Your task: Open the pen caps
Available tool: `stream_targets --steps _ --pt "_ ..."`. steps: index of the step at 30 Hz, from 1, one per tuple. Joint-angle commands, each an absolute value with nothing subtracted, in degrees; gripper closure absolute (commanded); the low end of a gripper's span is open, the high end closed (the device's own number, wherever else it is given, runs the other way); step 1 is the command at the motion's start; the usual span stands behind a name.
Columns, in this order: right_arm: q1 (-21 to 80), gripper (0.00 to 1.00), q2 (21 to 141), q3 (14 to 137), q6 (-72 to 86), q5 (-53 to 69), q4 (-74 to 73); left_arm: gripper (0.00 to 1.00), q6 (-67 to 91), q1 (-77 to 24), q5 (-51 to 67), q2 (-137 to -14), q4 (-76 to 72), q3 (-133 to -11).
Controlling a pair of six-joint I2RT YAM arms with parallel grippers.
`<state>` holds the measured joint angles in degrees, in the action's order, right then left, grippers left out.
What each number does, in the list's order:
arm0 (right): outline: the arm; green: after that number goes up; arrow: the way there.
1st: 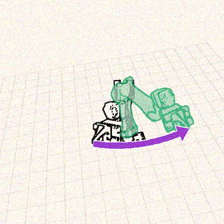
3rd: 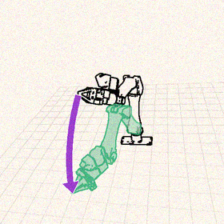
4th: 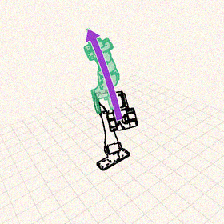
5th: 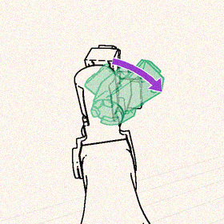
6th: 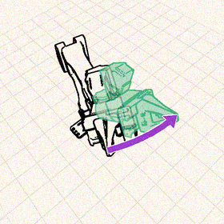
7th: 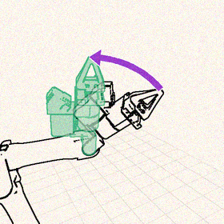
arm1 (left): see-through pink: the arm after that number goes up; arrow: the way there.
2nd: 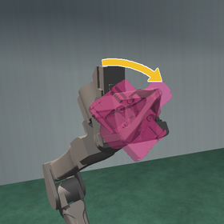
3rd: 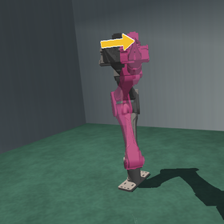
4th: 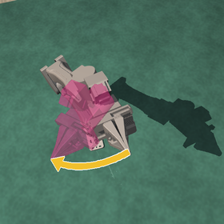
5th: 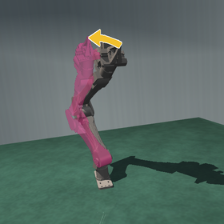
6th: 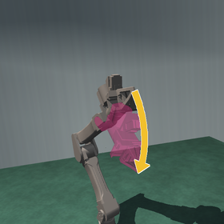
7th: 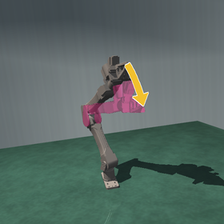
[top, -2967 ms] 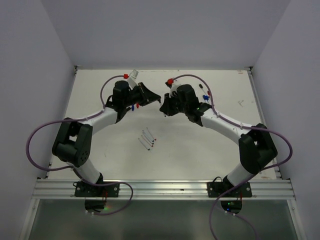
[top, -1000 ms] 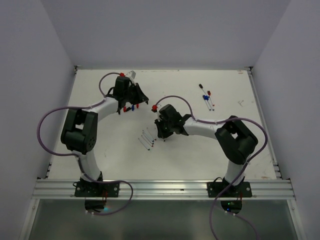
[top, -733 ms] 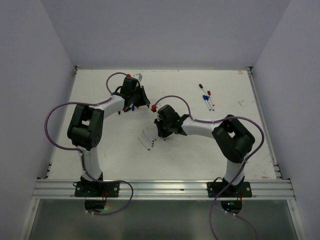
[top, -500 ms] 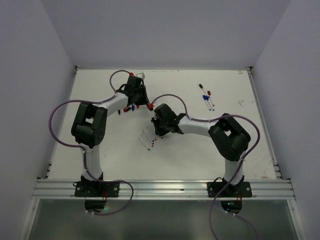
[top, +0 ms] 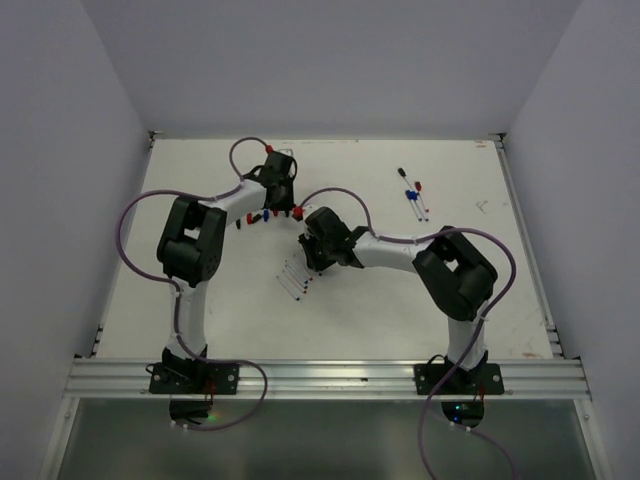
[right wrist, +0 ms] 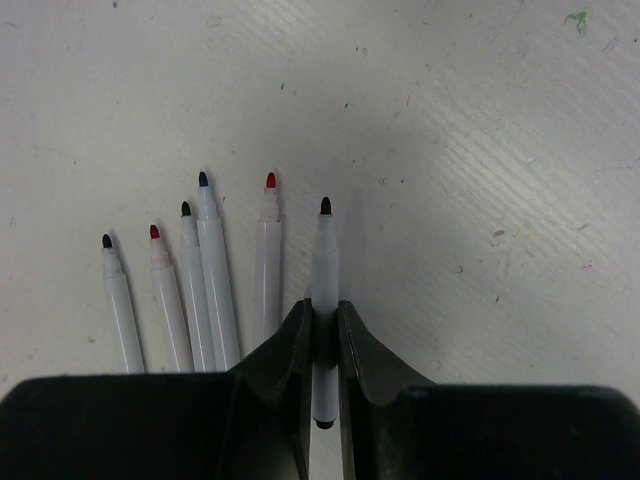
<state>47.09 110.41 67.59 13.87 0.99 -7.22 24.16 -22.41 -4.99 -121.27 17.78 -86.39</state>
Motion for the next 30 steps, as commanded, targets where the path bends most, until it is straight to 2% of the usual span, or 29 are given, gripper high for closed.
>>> stream_targets --steps 1,4,10,11,17,30 --pt "48.3 0.87 112.1 68.4 13.1 1.3 -7.3 1.00 21.3 -22.5 -9.5 -122.1 20.3 -89.7" --pt "49.0 0.79 112.3 68.6 12.7 0.5 -7.6 1.00 20.7 -22.4 -10.8 -122.8 21.0 -90.4" --pt "49.6 0.76 112.4 68.7 12.7 0.4 -7.4 1.00 20.0 -22.4 -12.4 -123.2 21.5 -90.7" --pt "49.7 0.68 112.3 68.7 12.7 0.1 -7.3 1.00 19.9 -22.4 -13.3 -123.2 21.5 -90.7" --pt "49.7 0.58 111.9 69.0 12.5 0.2 -7.5 0.99 19.3 -22.4 -13.7 -122.8 21.1 -91.1" --pt "49.7 0.56 106.8 70.0 11.8 -2.5 -9.1 0.76 19.5 -22.5 -13.6 -121.7 20.4 -90.4"
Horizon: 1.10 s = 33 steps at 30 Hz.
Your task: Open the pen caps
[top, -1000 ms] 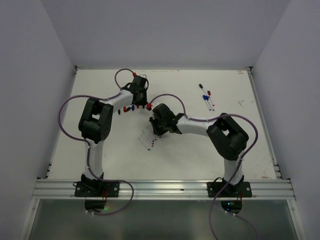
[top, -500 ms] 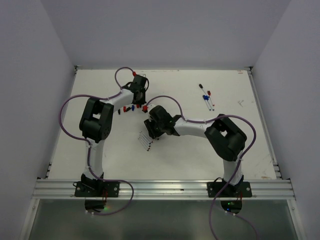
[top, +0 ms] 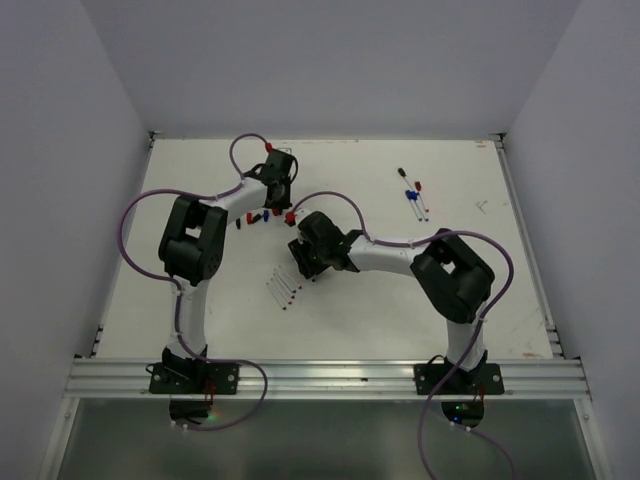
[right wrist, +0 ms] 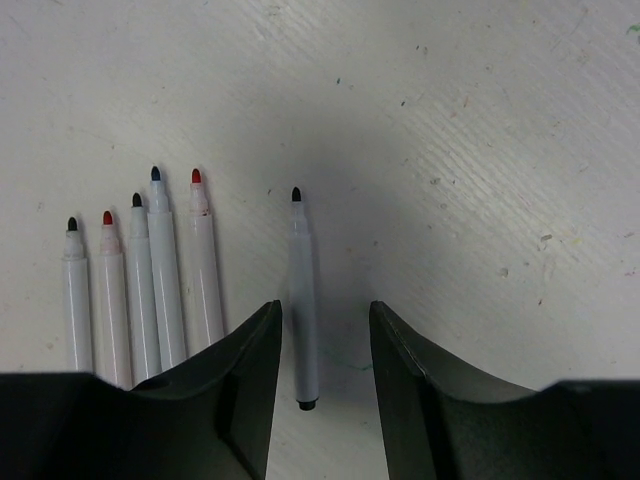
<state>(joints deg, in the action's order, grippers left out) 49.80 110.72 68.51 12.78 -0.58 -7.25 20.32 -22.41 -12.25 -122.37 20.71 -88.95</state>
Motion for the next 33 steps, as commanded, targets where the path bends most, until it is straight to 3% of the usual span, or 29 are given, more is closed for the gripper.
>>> stream_targets --steps 1,14,16,21,23,25,33 --pt "49.7 0.55 106.6 70.1 11.8 -2.5 -9.1 0.74 19.4 -22.5 -13.6 -121.6 20.3 -90.4" --pt "49.7 0.54 103.5 69.8 12.6 -2.5 -8.6 0.61 19.6 -22.5 -13.1 -118.6 19.0 -88.8" --pt "49.7 0.41 102.8 70.0 12.6 -3.7 -8.7 0.60 19.6 -22.5 -12.7 -117.6 18.6 -88.6" --pt "47.3 0.29 101.3 72.9 11.0 -9.5 -12.5 0.59 20.1 -22.5 -11.0 -112.9 18.1 -88.3" --pt "43.5 0.09 100.8 73.9 11.7 -9.4 -13.5 0.59 20.2 -22.6 -9.8 -110.8 17.8 -88.2" --pt "39.9 0.02 100.1 74.6 12.5 -13.5 -14.6 0.58 20.6 -22.7 -8.9 -109.4 17.9 -88.2" --pt "28.4 0.01 105.4 79.7 6.2 -23.8 -17.9 0.47 24.3 -22.9 -3.8 -98.6 9.2 -80.3"
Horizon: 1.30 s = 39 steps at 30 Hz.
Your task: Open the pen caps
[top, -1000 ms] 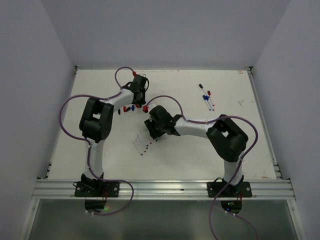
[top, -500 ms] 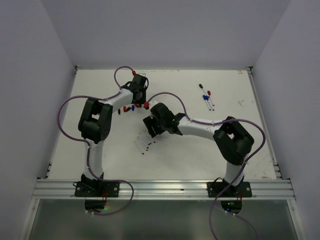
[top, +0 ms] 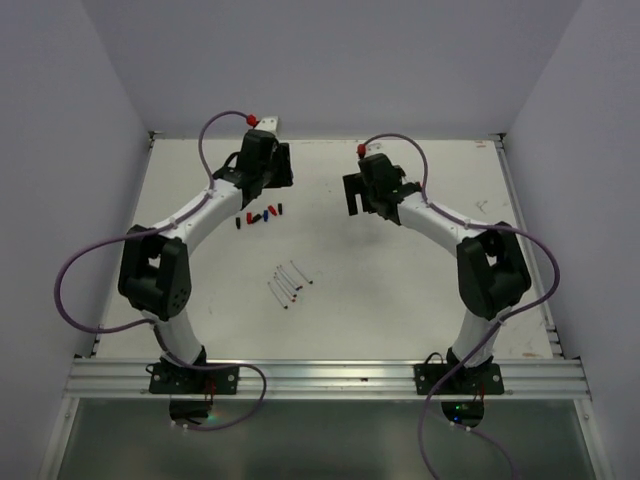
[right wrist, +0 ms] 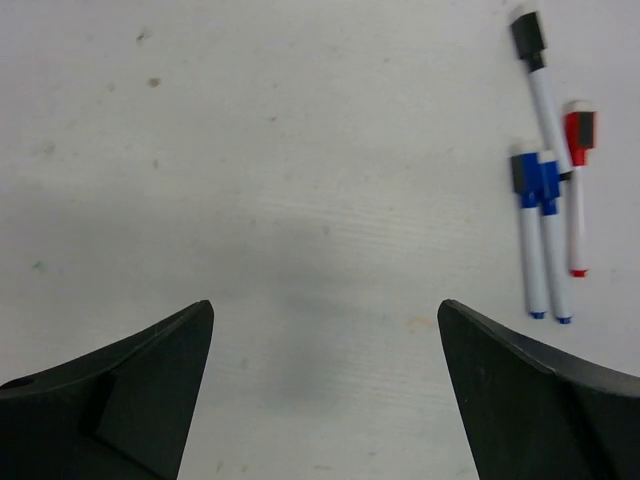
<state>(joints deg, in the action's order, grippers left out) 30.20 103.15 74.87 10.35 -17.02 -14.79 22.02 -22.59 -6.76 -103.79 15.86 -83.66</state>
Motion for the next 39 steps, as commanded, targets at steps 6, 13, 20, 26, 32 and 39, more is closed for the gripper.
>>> stream_targets --steps 6,13,20,26,32,39 --pt "17.1 0.11 110.6 83.1 7.5 -17.2 -19.5 0.46 25.8 -22.9 1.2 -94.0 4.7 -75.4" --pt "10.7 0.32 112.2 83.4 9.5 -11.2 -20.7 0.46 25.8 -22.9 3.0 -94.7 4.0 -74.9" --pt "9.9 0.47 112.4 81.3 9.0 -8.0 -19.0 0.46 26.5 -22.9 4.9 -96.6 2.7 -75.4" --pt "9.5 0.53 113.8 80.7 9.3 -7.7 -18.8 0.46 26.5 -22.9 5.3 -96.6 2.6 -75.3" --pt "9.1 0.54 114.8 80.2 9.8 -7.6 -18.1 0.46 26.2 -22.9 5.4 -96.2 2.6 -74.6" --pt "8.6 0.54 115.9 80.2 10.0 -7.9 -18.3 0.46 26.2 -22.9 5.4 -96.2 2.3 -74.1"
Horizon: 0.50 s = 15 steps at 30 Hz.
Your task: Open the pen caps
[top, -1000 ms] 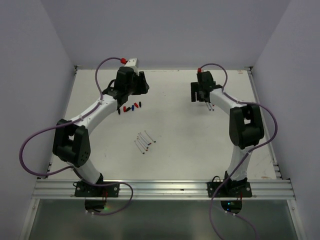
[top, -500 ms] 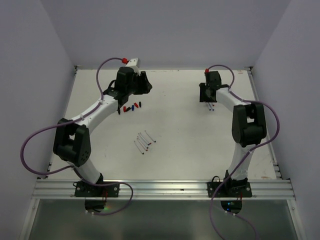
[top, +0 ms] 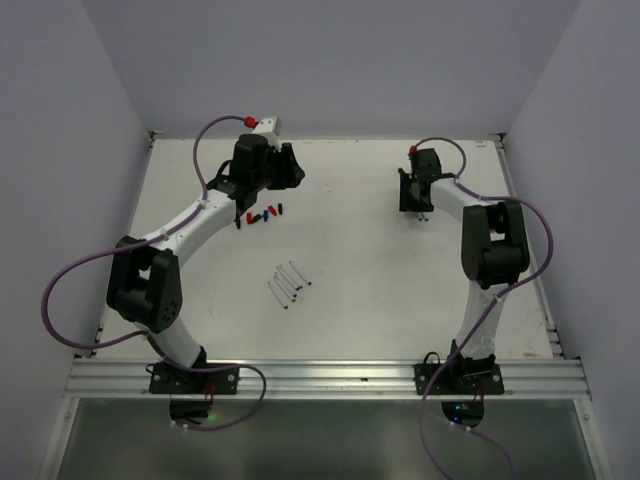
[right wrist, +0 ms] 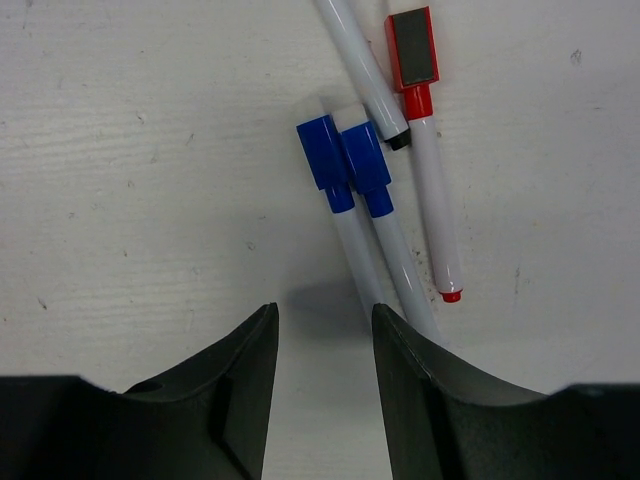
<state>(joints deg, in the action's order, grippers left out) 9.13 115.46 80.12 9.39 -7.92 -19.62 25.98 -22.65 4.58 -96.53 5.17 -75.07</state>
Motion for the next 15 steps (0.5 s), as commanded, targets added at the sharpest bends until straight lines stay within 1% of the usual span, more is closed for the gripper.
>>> stream_targets --steps 1,15 --pt "8.6 0.54 116.1 80.2 10.0 -8.3 -18.5 0.46 26.2 -22.9 5.5 -96.2 2.2 -74.1" --pt "8.6 0.55 112.9 78.1 9.4 -7.3 -16.9 0.46 26.0 -22.9 5.7 -96.2 1.8 -73.1"
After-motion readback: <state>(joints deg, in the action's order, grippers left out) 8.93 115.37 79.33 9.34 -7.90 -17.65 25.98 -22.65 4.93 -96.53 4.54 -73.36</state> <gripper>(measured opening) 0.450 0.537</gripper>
